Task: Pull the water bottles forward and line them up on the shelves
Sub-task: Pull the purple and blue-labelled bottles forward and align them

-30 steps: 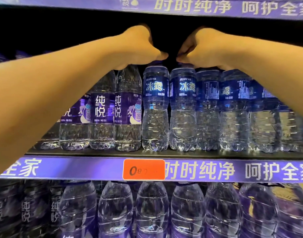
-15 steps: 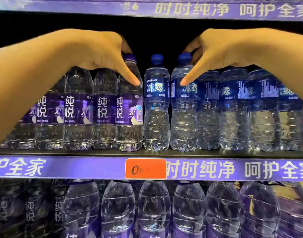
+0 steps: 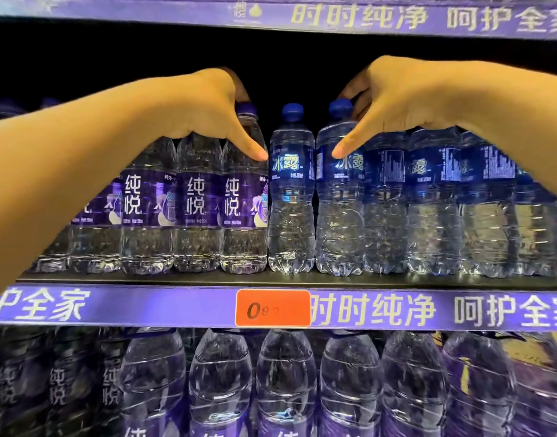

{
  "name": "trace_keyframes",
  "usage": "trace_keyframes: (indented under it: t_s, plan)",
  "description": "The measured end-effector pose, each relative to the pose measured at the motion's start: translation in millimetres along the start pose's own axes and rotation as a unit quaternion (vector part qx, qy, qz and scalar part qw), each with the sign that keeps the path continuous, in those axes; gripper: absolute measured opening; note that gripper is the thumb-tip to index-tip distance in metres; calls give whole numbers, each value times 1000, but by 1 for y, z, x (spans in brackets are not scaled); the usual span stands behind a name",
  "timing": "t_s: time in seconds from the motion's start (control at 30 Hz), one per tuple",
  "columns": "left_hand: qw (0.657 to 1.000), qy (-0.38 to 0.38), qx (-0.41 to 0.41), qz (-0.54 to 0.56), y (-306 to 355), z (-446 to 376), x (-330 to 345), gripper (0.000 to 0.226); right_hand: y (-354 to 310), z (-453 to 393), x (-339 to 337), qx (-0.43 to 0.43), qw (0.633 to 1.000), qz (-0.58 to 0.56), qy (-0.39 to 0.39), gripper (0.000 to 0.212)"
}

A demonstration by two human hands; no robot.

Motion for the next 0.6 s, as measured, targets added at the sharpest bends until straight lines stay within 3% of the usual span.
trace_keyframes:
  t_s: [0.13,0.2,0.3,0.47,0.6]
  plan:
    - [1000,-12,12,4,5,-3,3,103,0,-1,-1,-9,1000,7,7,125]
    - [1000,13,24,12,10,-9,4,91,1,-4,-1,-10,1000,9,10,120]
    - [999,-9,46,25,21,-20,14,75,1,-7,-1,-8,1000,4,7,112]
    - [999,-23,30,21,32,-31,18,75,-1,-8,-1,-8,1000,12,14,105]
    - [999,-4,14,43,30,-31,19,78,-6,-7,3,-37,999,-17,18,85]
Point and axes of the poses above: each hand's wrist, its own z-axis away from the middle knuckle, its own x-axis out of the palm, y = z × x, the point moved 4 cm from there along -z, towards the middle knuckle, and after that the axes turned 11 degrees about z, right-handed, at the moved point
